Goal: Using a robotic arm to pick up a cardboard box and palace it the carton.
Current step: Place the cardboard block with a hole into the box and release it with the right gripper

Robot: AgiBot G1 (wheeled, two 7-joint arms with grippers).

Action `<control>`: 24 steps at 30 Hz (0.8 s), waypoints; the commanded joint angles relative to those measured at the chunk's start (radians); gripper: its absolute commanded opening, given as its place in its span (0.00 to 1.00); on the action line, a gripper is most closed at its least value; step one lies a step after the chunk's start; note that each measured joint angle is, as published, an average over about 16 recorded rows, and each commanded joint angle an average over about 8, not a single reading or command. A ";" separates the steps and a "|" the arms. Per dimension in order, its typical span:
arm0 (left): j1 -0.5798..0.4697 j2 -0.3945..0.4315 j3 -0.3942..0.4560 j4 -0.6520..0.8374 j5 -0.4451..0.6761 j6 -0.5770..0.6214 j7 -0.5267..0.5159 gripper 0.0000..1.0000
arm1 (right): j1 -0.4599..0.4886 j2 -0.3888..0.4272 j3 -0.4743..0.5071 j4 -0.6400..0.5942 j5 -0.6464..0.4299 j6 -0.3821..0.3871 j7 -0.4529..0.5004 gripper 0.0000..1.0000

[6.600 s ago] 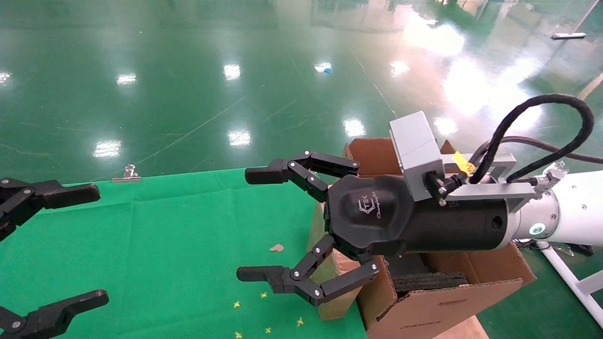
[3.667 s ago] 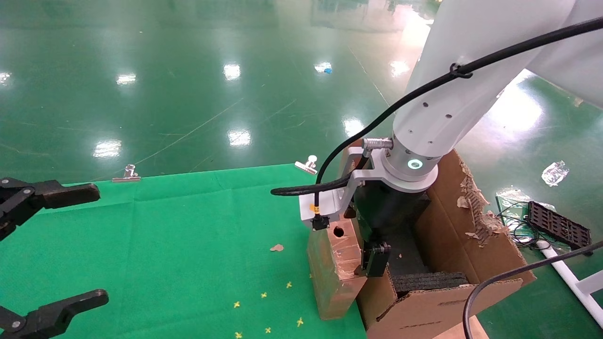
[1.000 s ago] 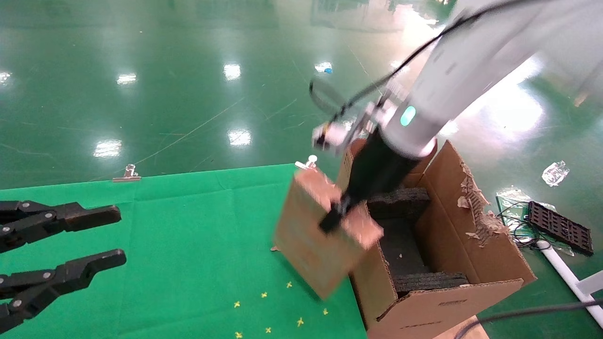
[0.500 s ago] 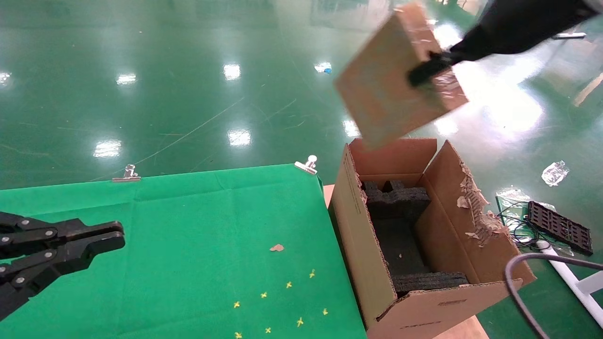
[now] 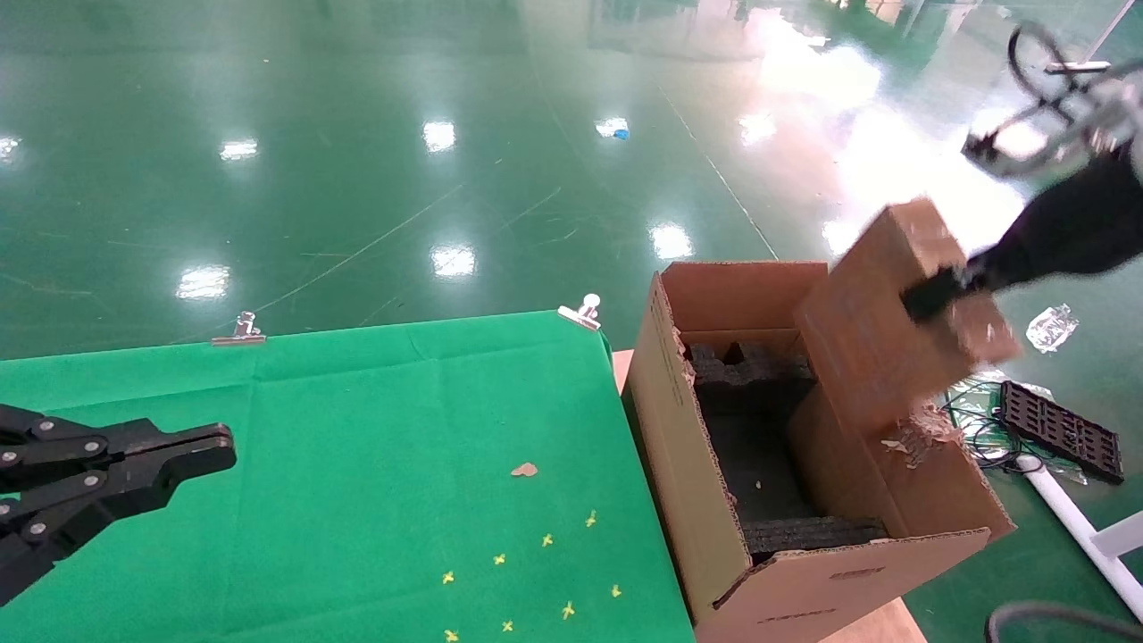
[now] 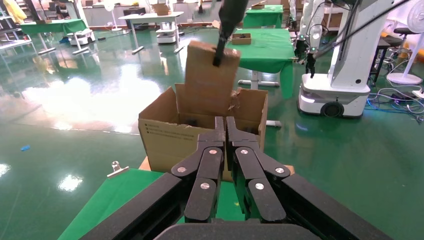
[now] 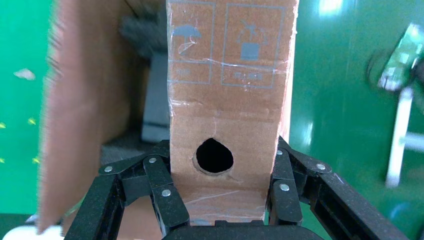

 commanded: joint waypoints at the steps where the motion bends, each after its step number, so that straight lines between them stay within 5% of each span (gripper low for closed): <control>1: 0.000 0.000 0.000 0.000 0.000 0.000 0.000 1.00 | -0.035 0.004 -0.005 -0.032 0.002 0.004 -0.003 0.00; 24: 0.000 -0.001 0.002 0.000 -0.001 -0.001 0.001 1.00 | -0.338 -0.086 0.000 -0.284 0.038 0.140 -0.009 0.00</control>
